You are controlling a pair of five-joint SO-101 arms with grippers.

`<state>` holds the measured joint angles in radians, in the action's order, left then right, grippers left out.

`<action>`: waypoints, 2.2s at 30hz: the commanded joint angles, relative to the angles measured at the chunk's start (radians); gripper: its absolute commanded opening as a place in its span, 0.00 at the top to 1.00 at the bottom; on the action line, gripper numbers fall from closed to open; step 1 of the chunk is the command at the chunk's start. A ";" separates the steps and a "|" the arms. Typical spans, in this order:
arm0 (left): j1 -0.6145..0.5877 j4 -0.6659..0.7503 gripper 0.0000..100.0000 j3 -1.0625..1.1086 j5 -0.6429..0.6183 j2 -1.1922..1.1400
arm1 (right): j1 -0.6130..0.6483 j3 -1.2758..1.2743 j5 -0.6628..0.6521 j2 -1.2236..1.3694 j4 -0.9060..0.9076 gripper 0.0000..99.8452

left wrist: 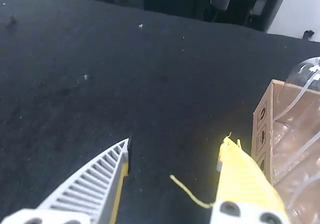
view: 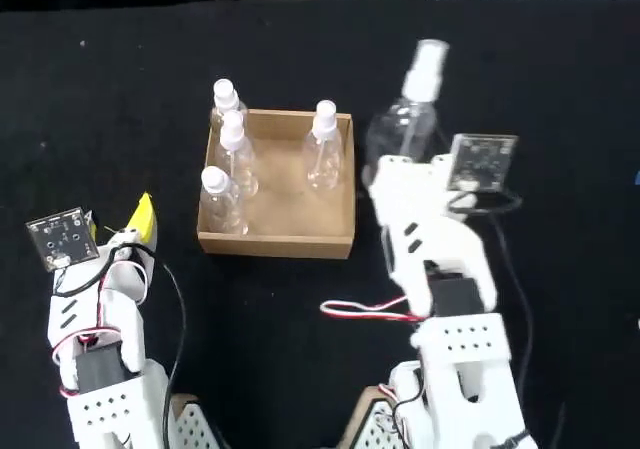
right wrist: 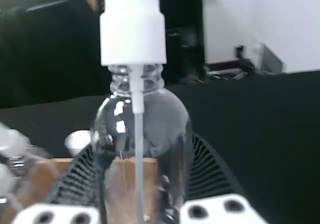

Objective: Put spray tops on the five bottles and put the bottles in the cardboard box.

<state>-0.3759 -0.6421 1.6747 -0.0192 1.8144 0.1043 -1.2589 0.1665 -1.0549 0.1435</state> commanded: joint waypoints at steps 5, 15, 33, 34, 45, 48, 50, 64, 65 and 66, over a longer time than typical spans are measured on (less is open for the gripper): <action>-0.013 -0.064 0.80 0.024 -0.009 0.011 | 0.150 -0.022 0.005 0.008 -0.035 0.99; -0.013 -0.058 0.89 0.024 -0.009 0.011 | 0.216 -0.268 0.005 0.008 -0.371 0.99; -0.013 -0.063 0.89 0.024 -0.008 0.011 | 0.216 -0.159 0.005 0.389 -0.578 0.99; -0.013 -0.063 0.89 0.024 -0.008 0.011 | 0.216 -0.159 0.005 0.420 -0.624 0.99; -0.016 -0.064 0.89 0.024 -0.003 0.011 | 0.281 -0.183 -0.003 0.679 -0.895 0.99; -0.016 -0.063 0.89 0.024 -0.003 0.011 | 0.285 -0.183 -0.003 0.720 -0.928 0.99; -0.016 -0.061 0.89 0.024 -0.003 0.011 | 0.285 -0.183 -0.003 0.745 -0.939 0.99; -0.016 -0.060 0.89 0.024 -0.003 0.011 | 0.279 -0.191 -0.003 0.791 -1.051 0.99; -0.016 -0.060 0.89 0.024 -0.003 0.011 | 0.279 -0.200 -0.002 0.776 -1.073 0.99; -0.016 -0.060 0.89 0.024 -0.003 0.011 | 0.281 -0.213 -0.002 0.753 -1.092 0.99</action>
<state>-0.3836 -0.7020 1.6747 -0.0192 1.8144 0.3775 -1.4922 0.1665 -0.2432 -0.8846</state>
